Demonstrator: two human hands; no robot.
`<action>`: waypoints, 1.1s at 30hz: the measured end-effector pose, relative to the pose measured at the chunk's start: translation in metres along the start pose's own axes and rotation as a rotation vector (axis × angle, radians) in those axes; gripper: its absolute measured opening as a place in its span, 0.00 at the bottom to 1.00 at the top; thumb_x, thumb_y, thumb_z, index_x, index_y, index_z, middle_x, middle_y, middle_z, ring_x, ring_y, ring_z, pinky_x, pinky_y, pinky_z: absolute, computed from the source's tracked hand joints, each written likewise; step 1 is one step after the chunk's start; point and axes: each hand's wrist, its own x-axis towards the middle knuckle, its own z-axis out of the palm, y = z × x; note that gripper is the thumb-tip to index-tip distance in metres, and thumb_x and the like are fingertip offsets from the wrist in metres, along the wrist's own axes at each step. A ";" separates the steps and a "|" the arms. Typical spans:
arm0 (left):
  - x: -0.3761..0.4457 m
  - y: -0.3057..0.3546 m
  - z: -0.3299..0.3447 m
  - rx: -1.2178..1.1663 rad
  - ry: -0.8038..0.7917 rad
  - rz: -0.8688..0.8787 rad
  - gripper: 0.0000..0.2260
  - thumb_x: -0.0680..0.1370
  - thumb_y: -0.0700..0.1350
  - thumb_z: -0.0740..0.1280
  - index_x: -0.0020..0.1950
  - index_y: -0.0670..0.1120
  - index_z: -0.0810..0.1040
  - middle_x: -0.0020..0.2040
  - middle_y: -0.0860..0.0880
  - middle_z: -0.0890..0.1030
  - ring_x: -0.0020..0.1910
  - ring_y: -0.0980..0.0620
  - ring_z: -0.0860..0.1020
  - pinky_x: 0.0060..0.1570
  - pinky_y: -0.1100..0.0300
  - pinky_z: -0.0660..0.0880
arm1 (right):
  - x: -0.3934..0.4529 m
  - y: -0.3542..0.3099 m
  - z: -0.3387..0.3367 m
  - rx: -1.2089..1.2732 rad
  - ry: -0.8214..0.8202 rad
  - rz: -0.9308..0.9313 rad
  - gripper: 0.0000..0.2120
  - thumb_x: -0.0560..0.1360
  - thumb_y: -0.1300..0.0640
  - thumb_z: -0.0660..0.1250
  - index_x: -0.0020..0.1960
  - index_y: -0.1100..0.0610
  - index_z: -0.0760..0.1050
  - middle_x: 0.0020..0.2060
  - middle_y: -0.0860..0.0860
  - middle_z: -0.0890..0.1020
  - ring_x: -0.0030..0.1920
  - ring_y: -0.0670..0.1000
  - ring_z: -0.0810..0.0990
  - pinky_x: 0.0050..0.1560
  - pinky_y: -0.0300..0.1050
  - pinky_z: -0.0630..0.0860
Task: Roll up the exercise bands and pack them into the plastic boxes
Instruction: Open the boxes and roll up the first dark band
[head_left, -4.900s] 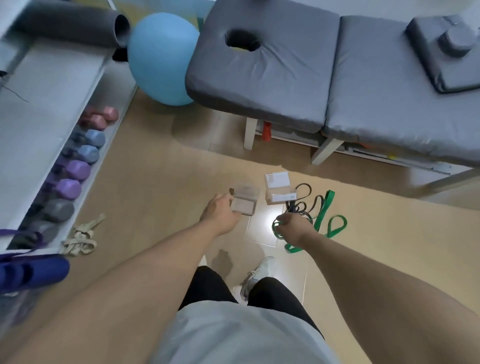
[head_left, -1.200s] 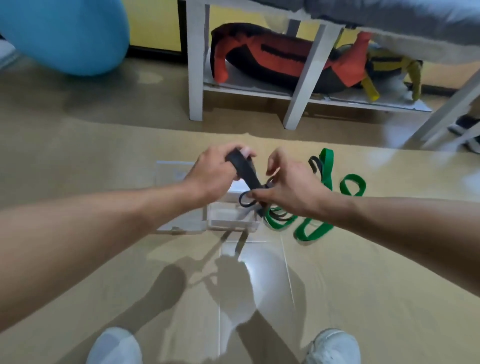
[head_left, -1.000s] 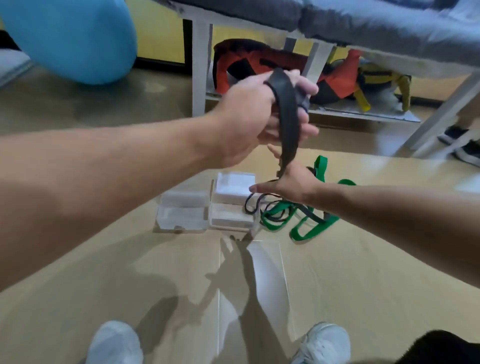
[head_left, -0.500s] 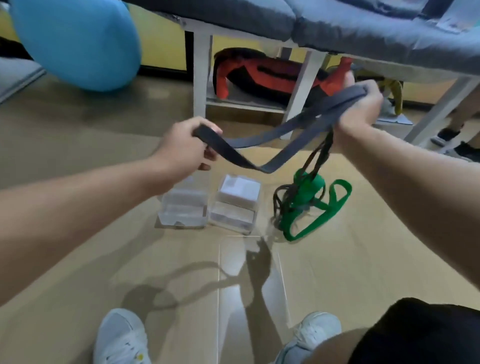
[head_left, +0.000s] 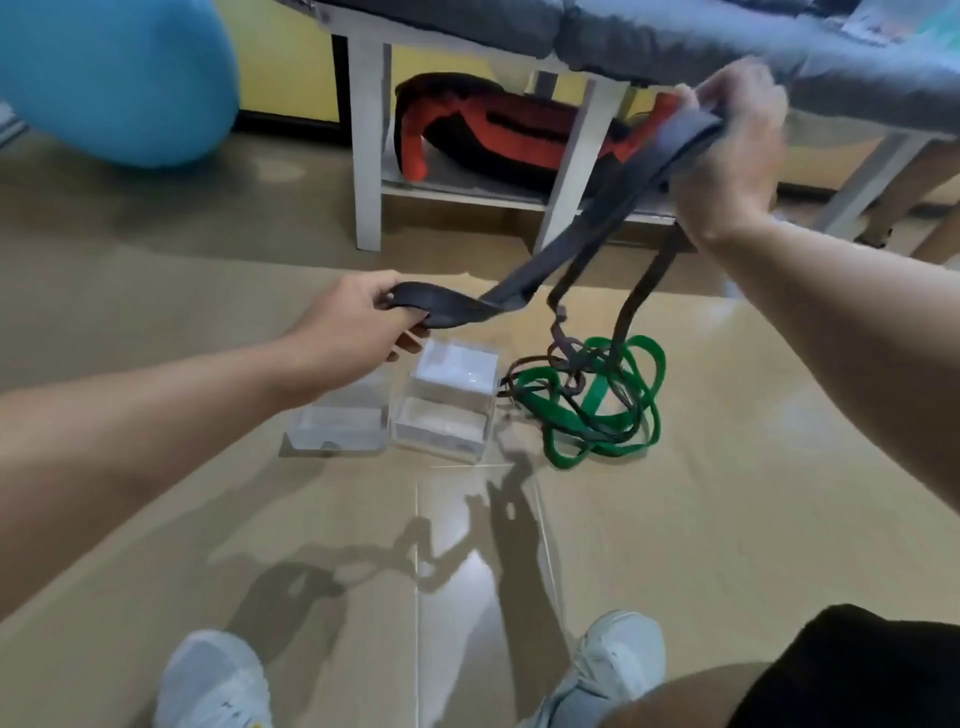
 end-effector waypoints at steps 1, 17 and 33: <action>0.001 0.004 0.002 0.008 0.002 -0.002 0.09 0.83 0.40 0.63 0.51 0.50 0.82 0.46 0.47 0.86 0.48 0.47 0.85 0.53 0.45 0.82 | -0.009 -0.003 0.003 0.004 -0.080 -0.037 0.16 0.79 0.39 0.61 0.49 0.52 0.74 0.51 0.50 0.79 0.51 0.50 0.78 0.55 0.49 0.78; -0.008 0.046 0.016 -0.368 0.072 0.172 0.12 0.74 0.54 0.68 0.40 0.47 0.83 0.35 0.49 0.83 0.39 0.54 0.83 0.48 0.59 0.77 | -0.058 -0.105 -0.007 0.399 0.150 -0.261 0.17 0.78 0.41 0.62 0.46 0.54 0.78 0.37 0.42 0.77 0.40 0.43 0.76 0.43 0.45 0.75; -0.016 0.023 0.011 -0.594 -0.394 -0.326 0.09 0.70 0.40 0.61 0.30 0.47 0.66 0.24 0.51 0.60 0.20 0.56 0.59 0.19 0.66 0.56 | -0.191 -0.038 0.063 0.436 -1.394 0.168 0.11 0.75 0.55 0.75 0.35 0.51 0.79 0.32 0.42 0.81 0.38 0.43 0.79 0.45 0.39 0.72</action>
